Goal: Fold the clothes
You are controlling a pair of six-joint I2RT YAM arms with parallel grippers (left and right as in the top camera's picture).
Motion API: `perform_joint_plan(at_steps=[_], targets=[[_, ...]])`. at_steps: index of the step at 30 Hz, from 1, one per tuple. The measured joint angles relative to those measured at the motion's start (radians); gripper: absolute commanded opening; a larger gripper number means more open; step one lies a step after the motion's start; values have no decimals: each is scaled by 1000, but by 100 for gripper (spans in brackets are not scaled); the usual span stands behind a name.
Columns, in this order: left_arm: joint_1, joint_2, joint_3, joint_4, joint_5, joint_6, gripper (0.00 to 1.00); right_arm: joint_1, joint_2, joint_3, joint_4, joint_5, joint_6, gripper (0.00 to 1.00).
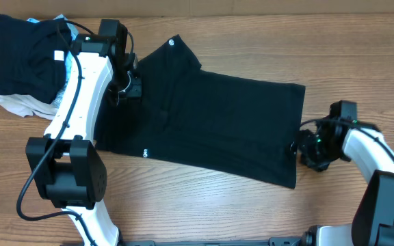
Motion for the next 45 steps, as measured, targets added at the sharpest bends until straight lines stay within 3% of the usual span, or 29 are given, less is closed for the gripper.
perform_joint_plan(at_steps=[3, 4, 5, 6, 14, 15, 16, 21, 24, 26, 28, 34, 40, 45], targets=[[0, 0, 0, -5, 1, 0, 47, 24, -9, -48, 86, -28, -7, 38], [0, 0, 0, -6, 3, 0, 47, 31, -10, -53, 97, -37, -7, 28], [0, 0, 0, -7, 3, 0, 47, 36, -10, -57, 98, -44, -8, 9], [0, 0, 0, -8, 3, 0, 47, 40, -10, -60, 95, -49, -10, 4], [0, 0, 0, -16, 3, 0, 47, -30, -9, -2, -101, 129, 55, 4], [0, 0, 0, -19, 3, 0, 48, -59, -9, 21, -129, 169, 65, 13], [0, 0, 0, -23, 3, 0, 50, -112, -9, 65, -153, 238, 79, 41], [0, 0, 0, -11, 39, 18, 56, -192, -7, 191, -286, 298, 109, 60], [0, 0, 9, 44, 102, 45, 66, -194, -6, 307, -322, 291, 109, 70], [0, 0, 40, 147, 165, 60, 73, -194, -6, 434, -271, 229, 90, 70], [-1, 0, 56, 265, 209, 71, 75, -192, -6, 494, -162, 159, 68, 67], [-31, 32, 66, 515, 249, 75, 74, -157, 20, 513, 38, 76, 44, 65], [-47, 111, 66, 732, 266, 75, 75, -134, 212, 516, 185, 76, 38, 72], [-47, 176, 66, 846, 272, 75, 76, -134, 342, 516, 223, 83, 34, 67]])
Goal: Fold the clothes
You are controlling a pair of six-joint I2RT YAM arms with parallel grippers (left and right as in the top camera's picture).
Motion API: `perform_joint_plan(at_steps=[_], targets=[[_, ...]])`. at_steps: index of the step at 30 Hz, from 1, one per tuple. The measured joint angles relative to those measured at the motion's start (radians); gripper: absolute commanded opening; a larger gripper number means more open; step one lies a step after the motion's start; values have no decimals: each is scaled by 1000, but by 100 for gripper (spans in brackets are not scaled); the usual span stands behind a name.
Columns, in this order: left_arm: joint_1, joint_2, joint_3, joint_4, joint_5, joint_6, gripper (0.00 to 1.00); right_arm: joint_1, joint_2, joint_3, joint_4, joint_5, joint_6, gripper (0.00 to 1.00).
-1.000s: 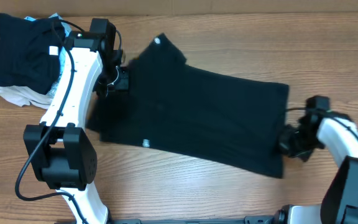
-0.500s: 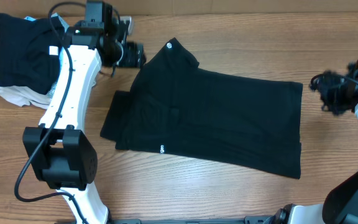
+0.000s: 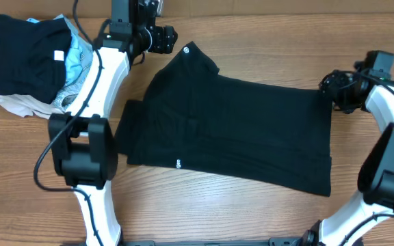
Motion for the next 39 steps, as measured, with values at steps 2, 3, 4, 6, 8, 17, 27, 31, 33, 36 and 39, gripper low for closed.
perform_joint_plan(at_steps=[2, 3, 4, 6, 8, 17, 27, 31, 33, 36, 39], targets=[[0, 41, 0, 38, 2, 0, 75, 0, 20, 0, 2, 2, -1, 64], [0, 64, 0, 68, 5, 0, 75, 0, 25, 0, 2, 3, -2, 64], [-2, 82, 0, 85, 7, 0, 74, 0, 27, 0, 2, 2, -3, 64], [-4, 126, 0, 131, 22, 0, 75, 0, 30, 0, 3, 3, -3, 65], [-6, 161, 0, 163, 36, -1, 78, 0, 37, 0, 6, 3, -3, 65], [-28, 223, 0, 235, 55, -5, 79, 0, 100, 0, 73, 14, -6, 49], [-59, 279, 0, 259, 57, -5, 80, 0, 112, 0, 71, 40, -6, 45], [-58, 279, 0, 265, 57, -5, 80, 4, 112, 15, 48, 30, -11, 47], [-58, 279, 0, 272, 57, -5, 79, 4, 109, 16, 37, 29, -20, 50], [-57, 279, 0, 346, 57, -12, 78, -6, 90, 14, 2, 8, -57, 62], [-56, 279, 0, 356, 58, -27, 75, -15, 45, 4, -5, -8, -72, 64]])
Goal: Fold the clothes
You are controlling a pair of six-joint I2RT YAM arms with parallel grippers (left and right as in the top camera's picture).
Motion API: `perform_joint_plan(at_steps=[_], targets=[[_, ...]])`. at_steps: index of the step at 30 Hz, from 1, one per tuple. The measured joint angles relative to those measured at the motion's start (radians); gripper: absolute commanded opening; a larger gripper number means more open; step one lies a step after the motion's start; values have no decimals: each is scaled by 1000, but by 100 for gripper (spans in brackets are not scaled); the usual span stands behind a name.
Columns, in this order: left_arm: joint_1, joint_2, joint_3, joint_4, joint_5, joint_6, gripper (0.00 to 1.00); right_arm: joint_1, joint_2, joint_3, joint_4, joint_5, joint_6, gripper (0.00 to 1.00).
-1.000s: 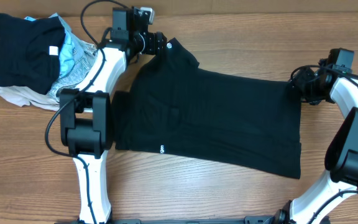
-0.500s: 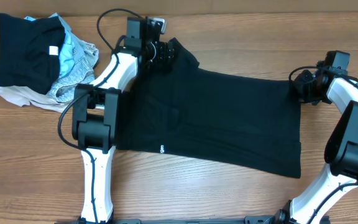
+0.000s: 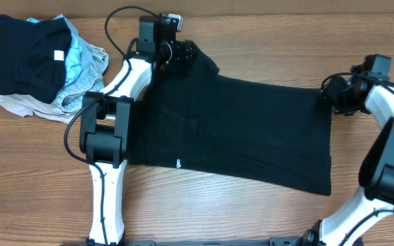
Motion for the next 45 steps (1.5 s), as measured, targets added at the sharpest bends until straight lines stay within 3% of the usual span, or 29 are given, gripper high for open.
perform_joint_plan(at_steps=[5, 11, 16, 27, 32, 35, 38, 44, 45], targets=[[-1, 11, 0, -2, 0, -10, 61, -6, -90, 0, 7, -12, -13, 66], [-1, 43, 0, -4, 5, -30, 26, -5, -94, 0, 18, 2, -16, 71], [-1, 46, 0, 18, 19, -78, 6, -5, -94, 0, 25, 78, -17, 76], [45, 46, 18, 35, 186, -149, 4, -5, -13, 0, 81, 127, -50, 78], [86, 46, 113, -93, 285, -172, 4, -6, 29, 0, 132, 126, -80, 77], [97, 46, 174, -198, 304, -164, 4, -5, 32, 0, 148, 109, -97, 67], [96, 46, 238, -332, 298, -152, 4, -5, 39, 0, 156, 68, -113, 47], [84, 46, 367, -591, 204, -87, 4, -5, 80, 2, 142, 25, -89, 52], [81, 46, 391, -636, 180, -72, 4, -5, 80, 3, 144, 29, -87, 45]])
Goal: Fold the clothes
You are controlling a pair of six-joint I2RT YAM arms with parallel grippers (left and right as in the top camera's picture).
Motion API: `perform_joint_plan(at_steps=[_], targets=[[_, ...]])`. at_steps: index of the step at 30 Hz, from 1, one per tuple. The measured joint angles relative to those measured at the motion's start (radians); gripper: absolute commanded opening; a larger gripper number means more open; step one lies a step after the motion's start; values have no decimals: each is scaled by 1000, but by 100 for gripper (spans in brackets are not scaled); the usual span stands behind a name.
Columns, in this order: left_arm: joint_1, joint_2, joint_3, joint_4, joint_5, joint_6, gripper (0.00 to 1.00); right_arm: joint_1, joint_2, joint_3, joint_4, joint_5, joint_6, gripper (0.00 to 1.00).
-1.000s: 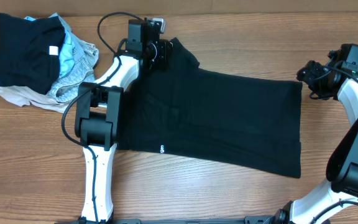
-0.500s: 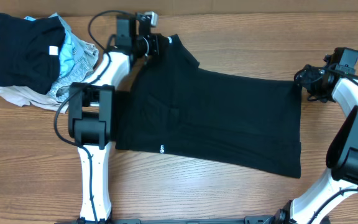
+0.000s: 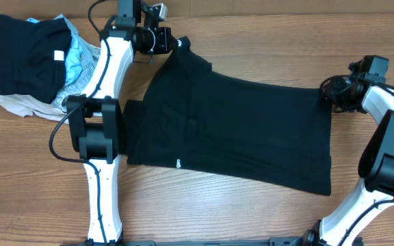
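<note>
A black garment [image 3: 245,130] lies spread flat across the middle of the table, with a small white logo near its front left edge. My left gripper [image 3: 172,43] is at the garment's far left corner, which rises to a point at its fingers, and it looks shut on that corner. My right gripper [image 3: 329,94] sits at the far right corner of the cloth and seems shut on it. The overhead view does not show either set of fingertips clearly.
A pile of other clothes sits at the far left: a black piece [image 3: 26,55] on top, light blue cloth [image 3: 79,60] beside it and white fabric [image 3: 12,102] beneath. The left arm's cable loops above the table's far edge.
My left gripper has shifted a little left and farther back, and the garment's far left corner has followed it. The right gripper remains at the far right corner.
First my left gripper was on the garment's left part and the right gripper at its near right edge. Then the garment lay farther right, with the right gripper at its far right corner. The left gripper then reached the far left corner and has now drawn it slightly left.
</note>
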Motion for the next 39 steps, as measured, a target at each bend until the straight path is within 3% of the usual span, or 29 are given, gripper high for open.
perform_joint_plan(at_steps=[3, 7, 15, 23, 32, 39], targets=[[-14, 0, 42, -84, -53, 44, 4, 0, 2, 0, -6, 5, 0, 20], [-38, 0, 82, -180, -108, 77, 4, 0, 5, 0, -10, 12, 12, 4], [-43, 1, 185, -406, -159, 97, 4, 0, -35, -3, -94, -6, 16, 4], [-17, 1, 306, -666, -211, 100, 4, 0, -255, -3, -377, -14, 19, 4], [-16, 1, 307, -923, -264, 121, 4, 0, -265, -4, -677, 51, 21, 4], [-16, 1, 307, -955, -278, 122, 4, 0, -265, -4, -854, 166, 20, 4]])
